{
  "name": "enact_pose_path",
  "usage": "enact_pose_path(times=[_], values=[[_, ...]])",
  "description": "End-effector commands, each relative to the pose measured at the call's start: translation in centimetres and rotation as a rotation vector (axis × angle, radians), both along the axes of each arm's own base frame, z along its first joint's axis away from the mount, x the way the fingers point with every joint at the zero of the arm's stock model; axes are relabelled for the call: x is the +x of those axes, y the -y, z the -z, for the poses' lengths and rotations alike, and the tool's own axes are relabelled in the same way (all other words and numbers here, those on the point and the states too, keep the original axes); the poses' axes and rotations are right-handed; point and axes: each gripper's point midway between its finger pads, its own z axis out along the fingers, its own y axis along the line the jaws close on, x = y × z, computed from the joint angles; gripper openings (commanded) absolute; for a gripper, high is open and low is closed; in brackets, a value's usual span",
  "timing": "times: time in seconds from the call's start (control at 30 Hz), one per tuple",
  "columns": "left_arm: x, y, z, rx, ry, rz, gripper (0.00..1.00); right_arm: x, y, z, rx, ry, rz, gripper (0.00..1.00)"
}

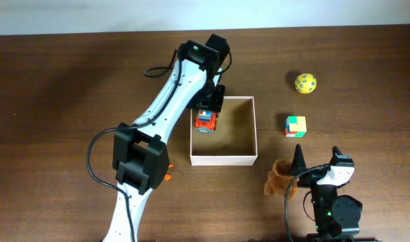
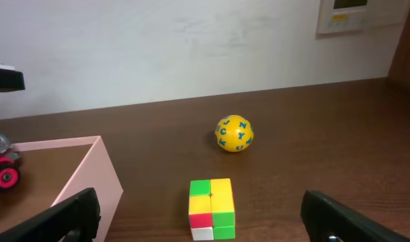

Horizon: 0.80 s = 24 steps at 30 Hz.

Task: Pack container
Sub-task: 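Lower the truck into the box with the left gripper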

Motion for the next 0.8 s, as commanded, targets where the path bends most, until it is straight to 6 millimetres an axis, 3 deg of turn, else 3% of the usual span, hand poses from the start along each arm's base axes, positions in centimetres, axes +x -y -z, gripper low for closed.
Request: enact_pose_path(times=[0.0, 0.27, 0.77], values=[[0.3, 0.27, 0.19, 0.014, 0.015, -0.006, 0.39, -0.01, 0.13, 0.23, 0.003, 0.001, 0.005, 0.99], [0.46, 0.98, 0.57, 0.008, 0.026, 0.006, 0.4, -0.01, 0.13, 0.23, 0.003, 0.001, 0.005, 0.99], [0.31, 0.52, 1.07, 0.046, 0.027, -0.008, 0.39, -0.01, 0.13, 0.23, 0.003, 0.001, 0.005, 0.99]])
